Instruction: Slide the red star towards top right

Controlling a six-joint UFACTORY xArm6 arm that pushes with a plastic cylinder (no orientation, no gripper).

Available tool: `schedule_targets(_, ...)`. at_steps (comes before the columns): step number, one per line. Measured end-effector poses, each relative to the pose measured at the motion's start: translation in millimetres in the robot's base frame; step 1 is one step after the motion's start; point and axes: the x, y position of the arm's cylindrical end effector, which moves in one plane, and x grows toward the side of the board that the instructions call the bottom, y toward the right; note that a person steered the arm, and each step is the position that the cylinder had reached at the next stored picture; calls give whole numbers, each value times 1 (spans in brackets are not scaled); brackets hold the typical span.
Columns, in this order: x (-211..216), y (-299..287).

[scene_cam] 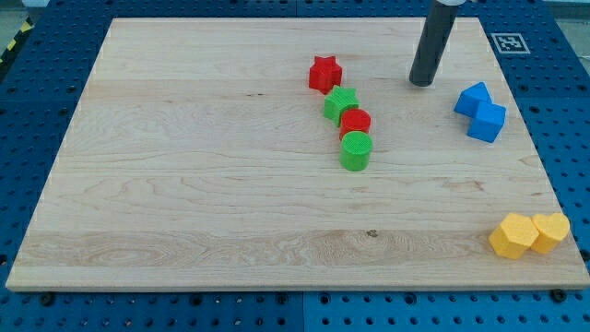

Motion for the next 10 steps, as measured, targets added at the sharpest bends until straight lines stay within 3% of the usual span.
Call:
schedule_targets(1, -20, -9)
schedule_targets(3, -74, -116)
schedule_targets(5, -53, -250)
schedule_targets(6, 2, -249)
schedule_targets(7, 25, -205)
schedule_targets(8, -1, -147)
schedule_targets(9, -18, -131)
schedule_targets(10, -15, -158)
